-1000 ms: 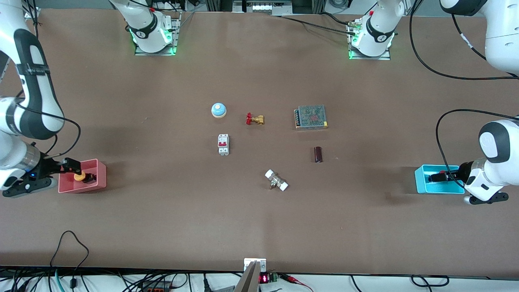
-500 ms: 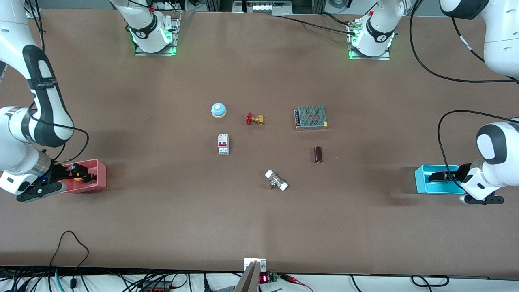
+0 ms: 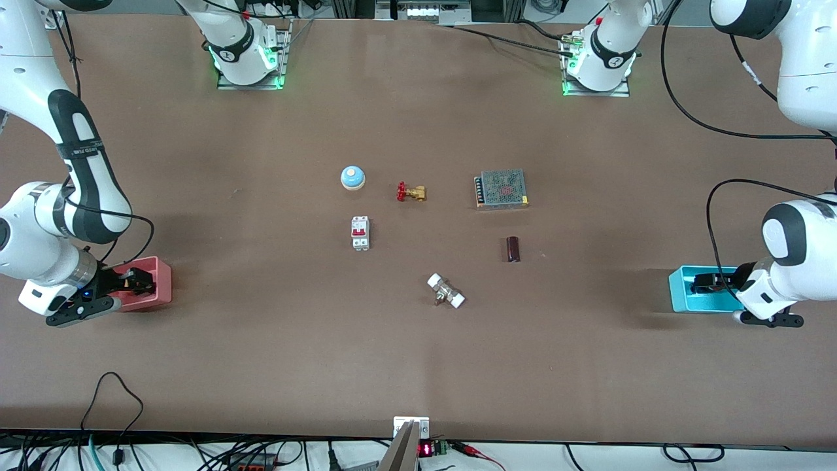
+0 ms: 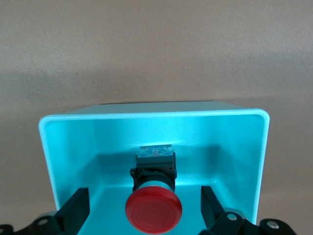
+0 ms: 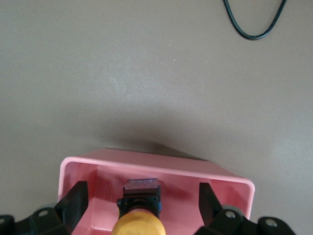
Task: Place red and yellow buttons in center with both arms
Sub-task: 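Lower both grippers and grasp the yellow and red buttons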
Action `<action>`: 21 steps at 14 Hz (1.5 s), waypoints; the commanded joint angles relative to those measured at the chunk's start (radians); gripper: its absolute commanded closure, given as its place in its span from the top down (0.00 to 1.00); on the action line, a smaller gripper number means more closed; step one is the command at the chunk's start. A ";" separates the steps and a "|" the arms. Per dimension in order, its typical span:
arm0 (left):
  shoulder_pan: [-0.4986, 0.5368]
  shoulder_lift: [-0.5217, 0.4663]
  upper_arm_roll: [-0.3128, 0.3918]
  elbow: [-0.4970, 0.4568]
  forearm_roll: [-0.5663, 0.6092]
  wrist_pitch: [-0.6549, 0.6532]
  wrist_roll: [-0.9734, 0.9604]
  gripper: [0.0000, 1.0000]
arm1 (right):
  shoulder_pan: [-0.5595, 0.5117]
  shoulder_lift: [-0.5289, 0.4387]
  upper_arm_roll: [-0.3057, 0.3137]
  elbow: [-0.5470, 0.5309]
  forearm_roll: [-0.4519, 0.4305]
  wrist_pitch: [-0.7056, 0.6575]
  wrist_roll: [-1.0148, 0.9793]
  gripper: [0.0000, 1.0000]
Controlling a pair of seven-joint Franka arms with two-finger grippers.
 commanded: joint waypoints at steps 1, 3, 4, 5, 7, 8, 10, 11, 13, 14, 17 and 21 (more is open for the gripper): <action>0.002 -0.006 -0.005 -0.022 0.023 0.005 0.018 1.00 | -0.018 -0.008 0.017 -0.025 -0.018 0.007 -0.048 1.00; 0.000 -0.006 -0.005 -0.024 0.023 0.006 0.020 1.00 | -0.021 -0.014 0.017 -0.025 -0.018 -0.001 -0.084 1.00; -0.001 -0.006 -0.005 -0.024 0.023 0.006 0.026 1.00 | -0.024 -0.016 0.017 -0.025 -0.018 -0.013 -0.085 1.00; -0.001 -0.006 -0.005 -0.022 0.023 0.006 0.030 1.00 | -0.024 -0.016 0.017 -0.025 -0.018 -0.019 -0.085 1.00; 0.000 -0.006 -0.005 -0.022 0.023 0.009 0.033 0.98 | -0.024 -0.016 0.017 -0.025 -0.018 -0.020 -0.105 1.00; 0.002 -0.006 -0.005 -0.022 0.023 0.015 0.037 0.95 | -0.024 -0.014 0.017 -0.025 -0.018 -0.020 -0.107 1.00; -0.003 -0.006 -0.005 -0.022 0.023 0.021 0.044 0.84 | -0.022 -0.013 0.017 -0.026 -0.018 -0.020 -0.107 0.96; -0.004 -0.006 -0.005 -0.022 0.023 0.021 0.047 0.82 | -0.024 -0.011 0.018 -0.026 -0.018 -0.020 -0.107 0.90; -0.003 -0.006 -0.005 -0.022 0.023 0.021 0.047 0.81 | -0.022 -0.010 0.017 -0.028 -0.018 -0.020 -0.108 0.76; -0.003 -0.004 -0.005 -0.022 0.023 0.023 0.047 0.78 | -0.022 -0.010 0.017 -0.031 -0.018 -0.020 -0.110 0.69; -0.009 -0.004 -0.005 -0.022 0.017 0.026 0.038 0.67 | -0.024 -0.008 0.017 -0.031 -0.018 -0.020 -0.139 0.59; -0.006 -0.004 -0.005 -0.022 0.020 0.029 0.037 0.52 | -0.022 -0.002 0.017 -0.031 -0.018 -0.018 -0.157 0.47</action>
